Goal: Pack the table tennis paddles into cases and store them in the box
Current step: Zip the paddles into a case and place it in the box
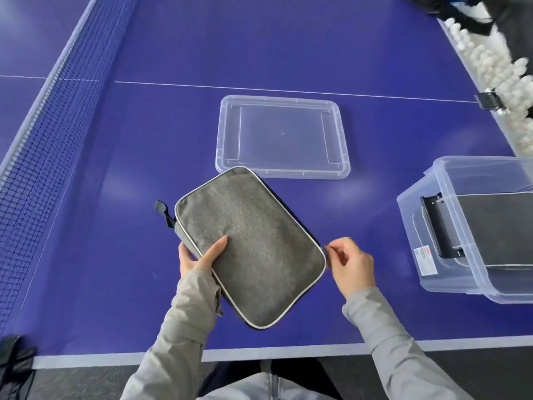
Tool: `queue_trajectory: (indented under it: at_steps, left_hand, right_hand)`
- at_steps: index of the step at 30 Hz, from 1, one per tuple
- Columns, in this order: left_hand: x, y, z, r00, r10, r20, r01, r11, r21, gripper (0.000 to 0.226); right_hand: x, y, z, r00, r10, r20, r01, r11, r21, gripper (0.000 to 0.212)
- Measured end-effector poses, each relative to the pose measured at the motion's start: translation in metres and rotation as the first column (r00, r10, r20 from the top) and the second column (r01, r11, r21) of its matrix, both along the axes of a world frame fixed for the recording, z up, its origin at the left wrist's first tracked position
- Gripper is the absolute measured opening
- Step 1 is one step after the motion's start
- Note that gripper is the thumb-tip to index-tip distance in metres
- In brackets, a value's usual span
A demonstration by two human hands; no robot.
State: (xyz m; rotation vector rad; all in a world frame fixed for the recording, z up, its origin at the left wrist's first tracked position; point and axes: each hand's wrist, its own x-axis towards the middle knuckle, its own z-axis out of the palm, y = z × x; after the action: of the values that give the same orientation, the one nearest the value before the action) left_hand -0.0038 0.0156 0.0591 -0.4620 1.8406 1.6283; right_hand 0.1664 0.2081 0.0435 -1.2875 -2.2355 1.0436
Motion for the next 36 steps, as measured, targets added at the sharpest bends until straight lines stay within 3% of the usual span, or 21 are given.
queue_trajectory:
  at_steps: [7,12,15,18,23,26,29,31,33,36]
  left_hand:
    - [-0.022,-0.004,0.017,0.964,-0.176,-0.197,0.210,0.964,0.163,0.066]
    - [-0.028,-0.009,0.028,0.804,-0.465,-0.371,0.543,0.828,0.138,0.067]
    - [-0.033,-0.018,0.035,0.690,-0.580,-0.434,0.648,0.762,0.013,0.071]
    - [-0.040,-0.026,0.044,0.533,-0.704,-0.469,0.703,0.677,-0.217,0.072]
    - [-0.046,-0.025,0.055,0.247,-0.870,-0.427,0.689,0.468,-0.554,0.078]
    - [-0.048,-0.022,0.054,0.168,-0.898,-0.407,0.657,0.410,-0.633,0.079]
    - [-0.051,-0.021,0.050,0.167,-0.895,-0.413,0.649,0.415,-0.637,0.079]
    - [-0.051,-0.022,0.047,0.223,-0.868,-0.444,0.638,0.474,-0.607,0.078]
    - [-0.052,-0.025,0.041,0.343,-0.818,-0.462,0.626,0.565,-0.537,0.078]
    - [-0.051,-0.030,0.031,0.664,-0.599,-0.446,0.571,0.793,-0.215,0.070]
  right_hand:
    - [-0.032,0.012,0.022,0.987,0.129,-0.099,-0.151,0.953,-0.264,0.026]
    - [-0.059,0.029,0.044,0.977,0.033,-0.210,-0.092,0.957,-0.276,0.028]
    - [-0.060,0.038,0.060,0.969,0.034,-0.243,-0.098,0.962,-0.255,0.028]
    - [-0.063,0.032,0.080,0.963,0.105,-0.250,-0.158,0.966,-0.203,0.027]
    - [-0.087,-0.010,0.115,0.909,0.322,-0.265,-0.330,0.944,0.014,0.025]
    - [-0.102,-0.038,0.125,0.846,0.436,-0.308,-0.420,0.900,0.118,0.024]
    - [-0.110,-0.051,0.123,0.824,0.462,-0.329,-0.447,0.886,0.124,0.019]
    - [-0.113,-0.054,0.118,0.830,0.426,-0.359,-0.413,0.903,0.117,0.015]
    - [-0.114,-0.057,0.108,0.854,0.368,-0.367,-0.347,0.930,0.124,0.014]
    - [-0.102,-0.064,0.085,0.926,0.156,-0.345,-0.173,0.985,-0.020,0.029]
